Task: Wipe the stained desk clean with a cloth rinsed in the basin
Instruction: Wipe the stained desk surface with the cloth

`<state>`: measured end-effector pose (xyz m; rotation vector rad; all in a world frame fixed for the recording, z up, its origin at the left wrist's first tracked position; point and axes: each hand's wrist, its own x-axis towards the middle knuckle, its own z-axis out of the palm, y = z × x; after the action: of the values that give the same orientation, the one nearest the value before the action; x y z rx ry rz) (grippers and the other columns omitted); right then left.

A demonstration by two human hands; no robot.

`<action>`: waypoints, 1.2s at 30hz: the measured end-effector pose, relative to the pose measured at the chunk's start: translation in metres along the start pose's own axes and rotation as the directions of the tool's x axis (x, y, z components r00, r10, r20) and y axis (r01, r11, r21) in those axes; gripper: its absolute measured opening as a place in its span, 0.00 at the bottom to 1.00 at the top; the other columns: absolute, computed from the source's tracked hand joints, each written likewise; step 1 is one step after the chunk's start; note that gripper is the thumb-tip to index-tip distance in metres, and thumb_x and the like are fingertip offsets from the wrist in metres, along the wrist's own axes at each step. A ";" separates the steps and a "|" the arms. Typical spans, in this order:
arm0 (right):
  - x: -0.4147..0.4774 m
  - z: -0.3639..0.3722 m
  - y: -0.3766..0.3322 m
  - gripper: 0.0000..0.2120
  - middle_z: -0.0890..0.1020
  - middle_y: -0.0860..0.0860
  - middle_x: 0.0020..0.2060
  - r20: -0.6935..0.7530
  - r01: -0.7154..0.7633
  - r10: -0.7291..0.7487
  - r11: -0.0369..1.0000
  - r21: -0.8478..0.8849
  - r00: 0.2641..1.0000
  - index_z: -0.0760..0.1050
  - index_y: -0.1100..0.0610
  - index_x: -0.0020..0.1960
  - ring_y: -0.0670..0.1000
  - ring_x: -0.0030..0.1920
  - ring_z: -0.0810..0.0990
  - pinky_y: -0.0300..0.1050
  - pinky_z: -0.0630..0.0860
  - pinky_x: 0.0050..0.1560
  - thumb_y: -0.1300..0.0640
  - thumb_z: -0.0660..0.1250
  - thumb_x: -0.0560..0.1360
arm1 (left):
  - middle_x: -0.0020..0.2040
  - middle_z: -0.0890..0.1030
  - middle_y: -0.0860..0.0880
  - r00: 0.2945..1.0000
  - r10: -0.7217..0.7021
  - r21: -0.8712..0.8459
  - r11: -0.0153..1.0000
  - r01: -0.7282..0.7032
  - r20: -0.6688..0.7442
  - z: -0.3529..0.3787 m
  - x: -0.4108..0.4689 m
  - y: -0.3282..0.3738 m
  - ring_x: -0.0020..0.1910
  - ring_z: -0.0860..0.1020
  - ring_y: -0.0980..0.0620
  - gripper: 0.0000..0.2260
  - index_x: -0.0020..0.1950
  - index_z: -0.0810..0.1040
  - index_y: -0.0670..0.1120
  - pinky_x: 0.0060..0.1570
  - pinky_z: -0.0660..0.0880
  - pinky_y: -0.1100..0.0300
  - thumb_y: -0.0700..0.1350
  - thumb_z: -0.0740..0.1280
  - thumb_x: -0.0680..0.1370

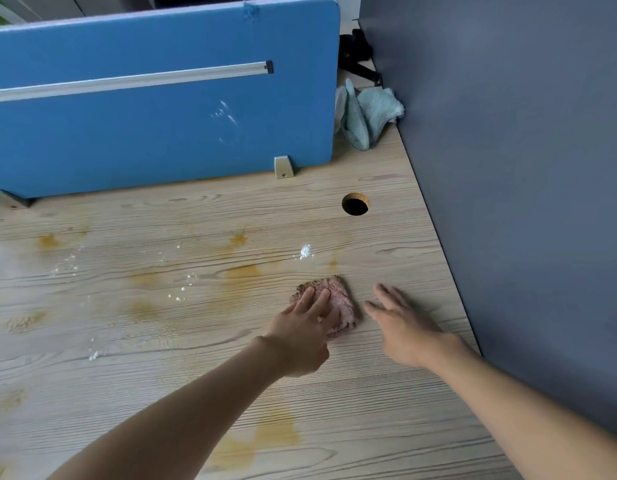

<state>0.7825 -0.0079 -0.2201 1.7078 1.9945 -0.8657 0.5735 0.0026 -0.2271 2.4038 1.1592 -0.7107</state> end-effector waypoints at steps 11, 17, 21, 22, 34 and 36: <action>0.016 -0.004 0.001 0.33 0.44 0.53 0.81 -0.092 -0.020 0.022 0.999 0.028 0.995 0.54 0.53 0.81 0.56 0.80 0.42 0.56 0.48 0.80 0.67 0.56 0.78 | 0.81 0.37 0.46 1.000 -0.017 0.062 0.998 0.016 0.008 -0.017 0.017 -0.006 0.80 0.38 0.42 0.31 0.82 0.43 0.50 0.74 0.60 0.44 0.56 0.54 0.83; 0.023 -0.021 0.003 0.32 0.48 0.53 0.80 -0.099 -0.022 0.020 1.000 -0.018 0.995 0.59 0.50 0.79 0.58 0.80 0.47 0.56 0.52 0.79 0.67 0.58 0.77 | 0.81 0.36 0.46 0.999 -0.005 0.078 0.997 0.001 0.051 -0.006 0.001 -0.014 0.79 0.37 0.43 0.31 0.82 0.41 0.50 0.74 0.60 0.45 0.56 0.53 0.84; 0.027 -0.015 0.000 0.33 0.42 0.54 0.81 -0.070 -0.019 0.017 0.999 -0.027 0.997 0.53 0.53 0.81 0.59 0.80 0.40 0.57 0.45 0.80 0.66 0.57 0.79 | 0.81 0.38 0.43 1.000 -0.019 0.108 0.994 0.017 0.015 -0.015 0.024 -0.008 0.79 0.39 0.38 0.32 0.82 0.43 0.48 0.74 0.59 0.42 0.57 0.54 0.83; 0.027 -0.016 0.000 0.32 0.42 0.55 0.81 -0.068 -0.020 0.018 0.999 -0.028 0.997 0.53 0.53 0.81 0.59 0.80 0.40 0.57 0.45 0.80 0.65 0.57 0.79 | 0.81 0.38 0.43 1.000 -0.025 0.103 0.994 0.023 0.010 -0.019 0.030 -0.005 0.79 0.39 0.38 0.32 0.82 0.43 0.48 0.74 0.59 0.42 0.56 0.54 0.83; 0.033 -0.027 0.004 0.36 0.43 0.54 0.81 -0.084 -0.019 0.017 1.000 -0.015 0.996 0.54 0.50 0.81 0.58 0.80 0.42 0.57 0.46 0.80 0.68 0.59 0.76 | 0.81 0.38 0.41 1.000 -0.012 0.132 0.991 0.012 -0.001 -0.028 0.038 -0.018 0.79 0.38 0.37 0.34 0.82 0.42 0.47 0.77 0.52 0.43 0.57 0.54 0.82; 0.035 -0.033 0.004 0.32 0.48 0.55 0.80 -0.089 -0.012 0.008 0.999 -0.050 0.996 0.60 0.51 0.79 0.58 0.80 0.46 0.58 0.51 0.79 0.66 0.59 0.77 | 0.81 0.38 0.43 1.000 -0.019 0.087 0.996 0.019 -0.003 -0.032 0.042 -0.018 0.79 0.38 0.39 0.33 0.82 0.42 0.48 0.75 0.55 0.43 0.56 0.55 0.82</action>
<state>0.7833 0.0409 -0.2189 1.7547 2.0451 -0.7422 0.5898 0.0558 -0.2284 2.4688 1.1762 -0.7794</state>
